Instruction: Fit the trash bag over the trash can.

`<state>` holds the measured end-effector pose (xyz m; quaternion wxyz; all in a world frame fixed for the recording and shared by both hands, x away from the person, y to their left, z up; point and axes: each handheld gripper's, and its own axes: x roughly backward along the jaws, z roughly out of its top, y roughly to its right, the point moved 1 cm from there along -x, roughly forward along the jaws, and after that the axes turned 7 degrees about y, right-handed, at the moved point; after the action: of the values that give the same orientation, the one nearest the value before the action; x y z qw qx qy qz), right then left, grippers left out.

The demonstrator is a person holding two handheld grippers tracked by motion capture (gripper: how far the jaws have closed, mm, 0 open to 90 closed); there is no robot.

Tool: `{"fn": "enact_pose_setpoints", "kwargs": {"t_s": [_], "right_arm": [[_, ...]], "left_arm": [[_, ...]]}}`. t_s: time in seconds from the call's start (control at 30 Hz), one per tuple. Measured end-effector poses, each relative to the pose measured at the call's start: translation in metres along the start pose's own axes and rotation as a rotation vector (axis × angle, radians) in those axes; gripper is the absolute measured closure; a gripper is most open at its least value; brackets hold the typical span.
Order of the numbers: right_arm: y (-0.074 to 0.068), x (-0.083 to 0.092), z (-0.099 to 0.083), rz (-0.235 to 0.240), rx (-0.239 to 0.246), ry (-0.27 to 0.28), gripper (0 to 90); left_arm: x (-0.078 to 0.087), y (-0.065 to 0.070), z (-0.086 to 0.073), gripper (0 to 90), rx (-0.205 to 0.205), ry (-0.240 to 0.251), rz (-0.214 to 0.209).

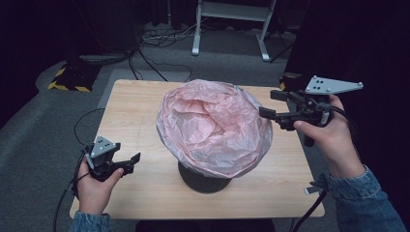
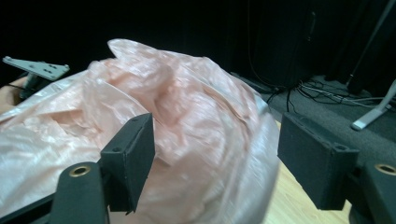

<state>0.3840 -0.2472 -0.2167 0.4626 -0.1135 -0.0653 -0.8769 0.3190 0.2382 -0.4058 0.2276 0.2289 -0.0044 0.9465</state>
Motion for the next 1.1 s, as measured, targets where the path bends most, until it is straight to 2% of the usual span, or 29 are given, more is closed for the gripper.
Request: {"fn": "enact_pose_setpoints", "kwargs": {"t_s": [0.13, 0.23, 0.37, 0.43, 0.5, 0.53, 0.7, 0.77, 0.83, 0.97, 1.1], "right_arm": [[0.008, 0.011, -0.006, -0.016, -0.019, 0.036, 28.6], [0.014, 0.02, -0.009, -0.033, -0.029, 0.058, 29.1], [0.017, 0.018, -0.019, -0.039, -0.046, 0.017, 29.1], [0.017, 0.015, -0.024, -0.039, -0.05, 0.001, 29.2], [0.019, 0.012, -0.028, -0.04, -0.055, -0.008, 29.4], [0.02, 0.01, -0.03, -0.043, -0.055, -0.016, 29.5], [0.026, 0.005, -0.039, -0.055, -0.067, -0.039, 30.2], [0.026, 0.004, -0.042, -0.064, -0.043, -0.055, 31.3], [0.024, 0.003, -0.044, -0.049, -0.032, -0.074, 37.3], [0.022, 0.001, -0.046, 0.024, -0.05, -0.12, 62.8], [0.02, 0.001, -0.045, 0.06, -0.048, -0.151, 83.4]], "left_arm": [[0.003, 0.002, 0.007, 21.8, -0.005, 0.004, -0.01], [0.005, 0.002, 0.011, 22.7, 0.006, 0.011, -0.028], [0.011, 0.004, 0.022, 22.6, 0.007, 0.04, -0.039], [0.015, 0.006, 0.03, 21.0, -0.016, 0.06, -0.038], [0.017, 0.008, 0.038, 17.2, -0.057, 0.067, -0.01], [0.018, 0.009, 0.042, 17.3, -0.06, 0.071, -0.009], [0.024, 0.012, 0.061, 17.4, -0.063, 0.101, -0.041], [0.026, 0.013, 0.068, 17.4, -0.067, 0.112, -0.064], [0.028, 0.015, 0.075, 18.2, -0.067, 0.122, -0.085], [0.03, 0.019, 0.085, 19.9, -0.084, 0.14, -0.103], [0.03, 0.023, 0.09, 19.9, -0.09, 0.143, -0.122]]}}
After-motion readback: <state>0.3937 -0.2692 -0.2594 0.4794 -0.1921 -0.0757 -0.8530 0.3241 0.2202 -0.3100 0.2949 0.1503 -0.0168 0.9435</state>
